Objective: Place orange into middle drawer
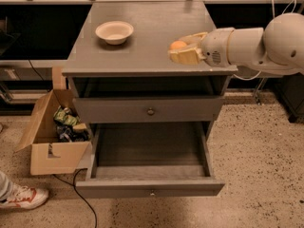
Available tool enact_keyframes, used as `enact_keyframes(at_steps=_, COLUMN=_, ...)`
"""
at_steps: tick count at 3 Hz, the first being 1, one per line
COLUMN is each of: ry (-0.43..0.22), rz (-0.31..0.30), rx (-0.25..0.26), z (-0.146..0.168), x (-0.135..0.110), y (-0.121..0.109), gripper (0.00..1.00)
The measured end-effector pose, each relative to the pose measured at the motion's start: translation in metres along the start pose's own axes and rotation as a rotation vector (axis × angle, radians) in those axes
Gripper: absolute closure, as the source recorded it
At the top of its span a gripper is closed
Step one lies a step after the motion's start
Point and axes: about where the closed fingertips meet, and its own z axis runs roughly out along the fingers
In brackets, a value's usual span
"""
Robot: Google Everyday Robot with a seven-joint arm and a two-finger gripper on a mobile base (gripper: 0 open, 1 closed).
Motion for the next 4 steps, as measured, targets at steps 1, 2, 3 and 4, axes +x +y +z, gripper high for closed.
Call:
enact_keyframes(at_steps=1, ry=0.173, rz=-0.064, rx=-0.046, z=-0.022, x=0.053, y=0.029, gripper=1.00)
enact_keyframes(at_steps=2, ry=0.323, rz=-0.066, rx=-0.086, z=-0.035, x=0.123, y=0.055, gripper=1.00)
enact_keyframes(at_steps=3, ry=0.388, rz=0.027, rx=-0.105, z=-0.030, x=0.214, y=0.066, gripper=1.00)
enact_keyframes(at_steps=4, ry=0.384, rz=0.035, rx=-0.112, z=-0.027, x=0.220, y=0.067, gripper=1.00)
